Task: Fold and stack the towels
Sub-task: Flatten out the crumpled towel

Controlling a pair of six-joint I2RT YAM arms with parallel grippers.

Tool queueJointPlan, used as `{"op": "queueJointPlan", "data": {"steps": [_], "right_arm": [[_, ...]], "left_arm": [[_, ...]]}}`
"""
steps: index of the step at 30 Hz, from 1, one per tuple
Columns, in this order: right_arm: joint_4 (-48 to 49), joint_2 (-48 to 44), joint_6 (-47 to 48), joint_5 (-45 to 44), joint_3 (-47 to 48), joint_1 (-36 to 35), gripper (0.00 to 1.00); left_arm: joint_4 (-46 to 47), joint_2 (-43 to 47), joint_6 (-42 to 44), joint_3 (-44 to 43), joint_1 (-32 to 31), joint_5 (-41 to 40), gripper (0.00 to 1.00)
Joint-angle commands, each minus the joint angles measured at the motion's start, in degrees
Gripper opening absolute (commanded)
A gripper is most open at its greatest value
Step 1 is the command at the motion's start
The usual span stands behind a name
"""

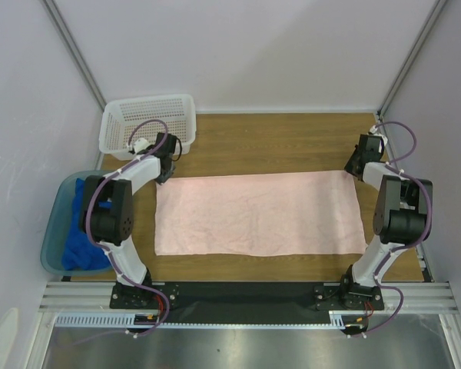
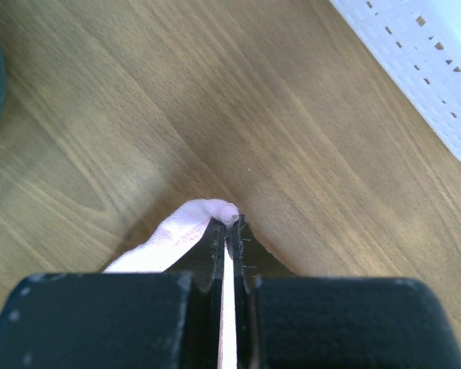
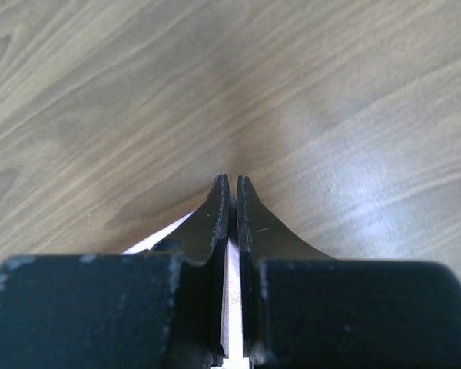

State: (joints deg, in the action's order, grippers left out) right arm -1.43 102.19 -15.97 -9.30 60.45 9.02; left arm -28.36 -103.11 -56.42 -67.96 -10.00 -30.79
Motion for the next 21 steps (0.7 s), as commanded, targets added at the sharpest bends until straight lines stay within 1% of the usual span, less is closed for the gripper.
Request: {"op": "queueJointPlan", "data": {"steps": [1,4,7,8,9,10,11,12,13,14,15,17,18,20,21], "right_arm": [[4.9,1.3,2.9,-5.6,2.9,2.1,0.00],[4.8,1.3,3.4,-5.6,3.4,2.1,0.00],[4.5,0.7,3.8,-5.0,3.7,2.4,0.00],[3.9,0.6,4.0,-4.9,3.9,2.6,0.00],[3.5,0.2,4.4,-4.7,4.4,2.7,0.04],[2.5,-0.7,4.6,-3.9,4.9,2.7,0.10],[2.1,-1.2,5.0,-3.4,5.3,2.7,0.16],[1.6,-1.7,5.9,-2.5,5.6,2.7,0.47],[-0.3,-2.5,6.0,-1.4,6.3,2.7,0.59],[-1.2,-3.8,6.0,-1.1,6.9,2.7,0.67],[-2.1,-4.5,6.0,-0.7,7.4,2.7,0.80],[-4.4,-7.3,6.6,1.0,8.5,2.7,0.92],[-4.9,-8.2,6.7,1.3,8.5,2.7,0.97],[-6.6,-10.2,5.9,1.8,8.3,2.7,0.99],[-7.2,-12.1,5.4,2.2,8.1,2.7,1.00]], "left_arm": [[0.7,-0.6,2.6,-1.9,1.0,-7.2,0.00],[2.0,-0.3,4.6,-2.0,1.0,-7.2,0.04],[3.7,0.8,7.5,-2.3,1.0,-7.1,0.19],[3.7,1.0,8.1,-2.4,1.0,-7.4,0.27],[3.4,1.8,8.6,-3.1,1.0,-7.8,0.33],[3.2,2.2,9.1,-3.5,1.1,-8.0,0.52],[3.0,2.8,9.6,-4.2,1.0,-8.1,0.60],[3.0,3.5,10.7,-4.3,1.1,-8.1,0.67],[3.3,5.3,11.3,-4.4,0.9,-7.9,0.76],[3.7,6.3,12.0,-4.4,0.9,-7.7,0.77],[4.0,7.4,13.4,-4.2,0.7,-7.5,0.77],[7.0,11.6,15.7,-2.5,0.2,-6.0,0.78],[8.6,13.3,18.6,-1.7,-0.6,-5.2,0.79],[11.3,17.7,21.5,1.1,-1.9,-2.3,0.82],[14.1,19.0,24.7,2.0,-3.3,-1.1,0.83]]}}
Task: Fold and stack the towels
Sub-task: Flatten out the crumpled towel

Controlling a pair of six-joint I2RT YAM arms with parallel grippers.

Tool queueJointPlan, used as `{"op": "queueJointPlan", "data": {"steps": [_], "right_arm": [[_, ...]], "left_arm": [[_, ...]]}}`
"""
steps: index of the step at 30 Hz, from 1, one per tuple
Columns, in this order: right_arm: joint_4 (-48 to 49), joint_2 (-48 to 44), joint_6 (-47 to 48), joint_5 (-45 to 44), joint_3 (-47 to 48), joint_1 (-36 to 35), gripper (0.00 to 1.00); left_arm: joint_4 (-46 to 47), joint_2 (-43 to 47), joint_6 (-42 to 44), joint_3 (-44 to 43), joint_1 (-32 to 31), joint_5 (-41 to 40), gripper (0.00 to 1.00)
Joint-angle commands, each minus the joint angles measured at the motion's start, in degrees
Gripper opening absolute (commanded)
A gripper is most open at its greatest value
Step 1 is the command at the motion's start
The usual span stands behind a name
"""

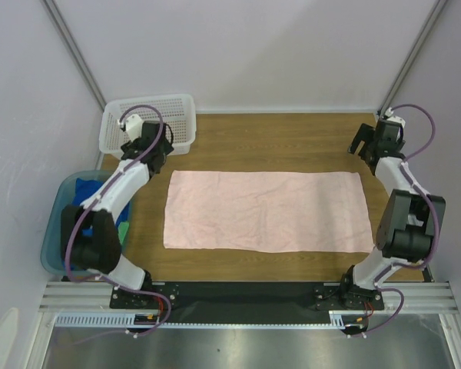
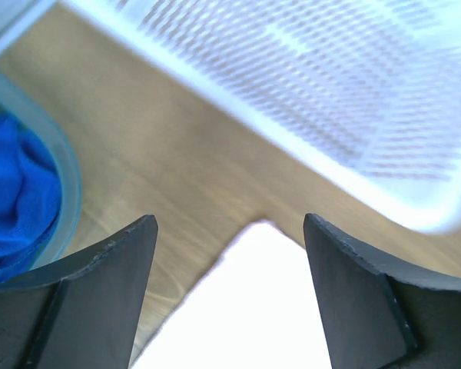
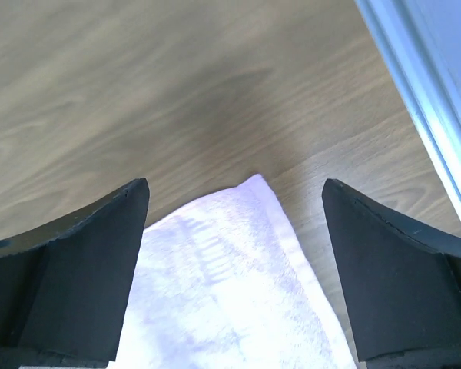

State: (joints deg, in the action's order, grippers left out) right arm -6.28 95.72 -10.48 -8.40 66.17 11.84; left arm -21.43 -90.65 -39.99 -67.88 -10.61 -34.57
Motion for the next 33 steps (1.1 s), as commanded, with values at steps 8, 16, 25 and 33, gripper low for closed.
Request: {"op": "queueJointPlan", "data": {"steps": [8,16,25,33], "right_arm": [[-6.6,-17.9,-5.1,5.3,-6.4,-0.1,1.00],[-8.2,-26.1,-8.1,11.7,-16.3,-3.3,1.00],[-3.0,-25.0,-13.8,16.5,-18.0,-14.5,1.00],[-0.3,-14.7,-17.2,16.9,-10.6,-26.2,1.00]], "left_arm": [[3.7,17.1,9.8,10.7,-8.7,8.8,0.86],[-4.7,31.1,2.1,23.5,-10.7,16.2,0.84],[-12.6,42.0,-12.4,36.6,-11.3,17.9,0.79],[-21.4,43.0,-24.0,41.2,-11.3,12.6,0.69]]}}
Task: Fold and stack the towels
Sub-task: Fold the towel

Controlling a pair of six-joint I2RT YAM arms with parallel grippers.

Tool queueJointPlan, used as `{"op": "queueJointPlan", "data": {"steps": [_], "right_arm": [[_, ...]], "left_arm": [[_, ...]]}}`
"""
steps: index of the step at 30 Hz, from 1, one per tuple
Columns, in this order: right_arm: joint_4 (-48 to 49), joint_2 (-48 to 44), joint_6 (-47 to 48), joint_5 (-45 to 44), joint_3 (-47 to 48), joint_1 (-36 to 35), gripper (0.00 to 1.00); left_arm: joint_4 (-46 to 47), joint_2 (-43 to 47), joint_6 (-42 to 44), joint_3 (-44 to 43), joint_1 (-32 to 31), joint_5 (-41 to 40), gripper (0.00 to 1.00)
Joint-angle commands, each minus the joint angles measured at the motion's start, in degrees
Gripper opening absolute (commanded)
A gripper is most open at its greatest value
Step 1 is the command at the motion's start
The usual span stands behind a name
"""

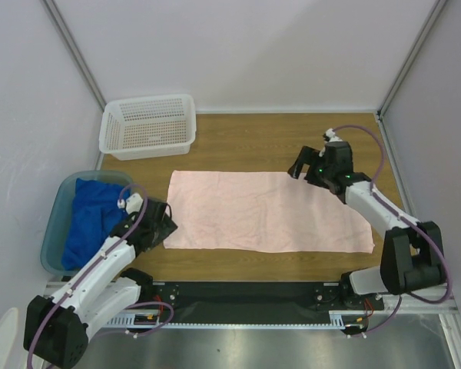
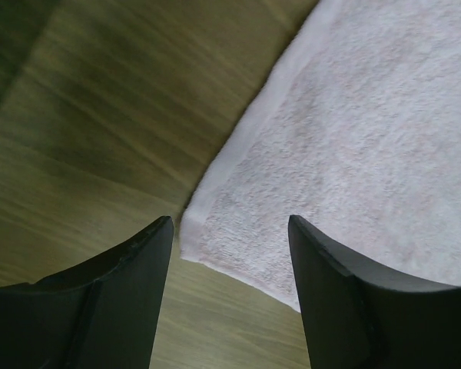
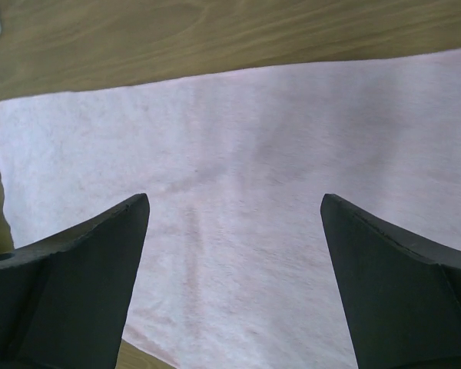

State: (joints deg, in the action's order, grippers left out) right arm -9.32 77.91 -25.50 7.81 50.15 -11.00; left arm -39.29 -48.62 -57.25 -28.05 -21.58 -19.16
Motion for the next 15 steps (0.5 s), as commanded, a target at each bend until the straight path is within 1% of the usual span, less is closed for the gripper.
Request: {"op": "queueJointPlan", "data": {"steps": [1,3,4,7,12,15], "right_arm": [[2.1,6.3,-2.4,0.9,6.8,-5.9,1.00],[0.9,9.2,-3.0,0.5,11.0,-8.0,1.00],[0.8,11.3,-3.2,0.2,12.1,-10.0,1.00],[0.9,15.1,-3.7,0.1,15.6,-12.8,1.00],[0.4,19.0,-4.3,1.3,20.1,-15.4,1.00],[0.6,20.6,-4.5,1.6,21.8,-16.3,0.99]], "left_arm": [[-2.5,1.1,-6.8,1.9,-0.2,-2.6,0.66],[-1.4,1.8,-7.2,3.4,-0.3,-1.8,0.66],[-0.5,1.9,-7.2,3.8,-0.3,-1.4,0.65],[-0.9,2.7,-7.1,4.8,-0.2,-1.5,0.61],[-0.9,4.0,-7.2,5.9,-0.2,-0.9,0.56],[-0.8,4.1,-7.3,6.5,-0.2,-0.3,0.55]]}}
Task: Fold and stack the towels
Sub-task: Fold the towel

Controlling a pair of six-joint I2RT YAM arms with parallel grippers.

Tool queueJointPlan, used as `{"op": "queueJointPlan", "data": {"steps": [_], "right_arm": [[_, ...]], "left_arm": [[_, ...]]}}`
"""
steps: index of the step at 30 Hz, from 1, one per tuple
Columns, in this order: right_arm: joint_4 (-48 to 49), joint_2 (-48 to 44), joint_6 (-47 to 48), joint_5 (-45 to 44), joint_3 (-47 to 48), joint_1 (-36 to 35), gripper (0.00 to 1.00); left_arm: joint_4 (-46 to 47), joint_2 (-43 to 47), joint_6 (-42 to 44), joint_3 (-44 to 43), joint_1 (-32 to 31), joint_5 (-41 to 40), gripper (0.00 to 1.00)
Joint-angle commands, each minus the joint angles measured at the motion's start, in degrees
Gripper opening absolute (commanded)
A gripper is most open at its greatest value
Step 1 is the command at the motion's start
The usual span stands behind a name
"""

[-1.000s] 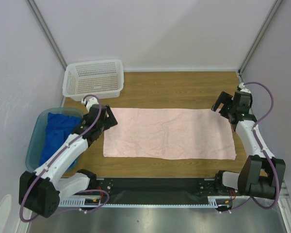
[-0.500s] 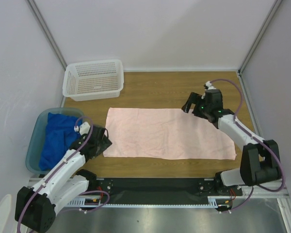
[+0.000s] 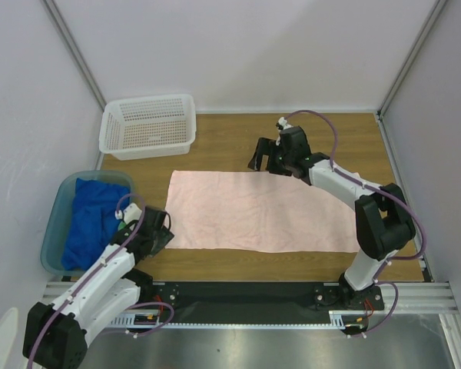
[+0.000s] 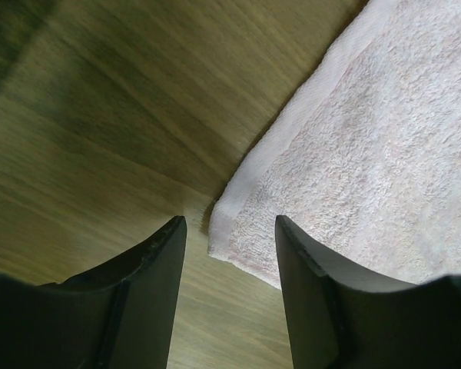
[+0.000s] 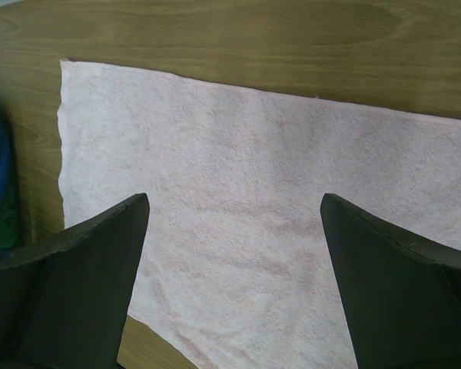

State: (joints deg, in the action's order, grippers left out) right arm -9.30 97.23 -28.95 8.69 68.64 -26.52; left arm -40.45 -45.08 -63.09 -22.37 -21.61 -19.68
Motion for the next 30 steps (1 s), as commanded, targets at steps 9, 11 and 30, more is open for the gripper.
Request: {"op": "queueJointPlan", "data": {"steps": [9,11,30], "right_arm": [[0.8,6.4,-1.8,2.2,9.1,-4.9,0.98],[1.0,7.4,-1.9,1.8,10.3,-5.8,0.98],[1.1,28.4,-3.0,1.7,35.2,-16.8,0.95]], "left_arm": [[1.9,2.3,0.1,3.2,-0.2,1.8,0.50],[2.6,2.5,0.1,3.7,-0.2,2.1,0.48],[-0.1,2.2,4.5,2.1,-0.2,-0.7,0.00]]}}
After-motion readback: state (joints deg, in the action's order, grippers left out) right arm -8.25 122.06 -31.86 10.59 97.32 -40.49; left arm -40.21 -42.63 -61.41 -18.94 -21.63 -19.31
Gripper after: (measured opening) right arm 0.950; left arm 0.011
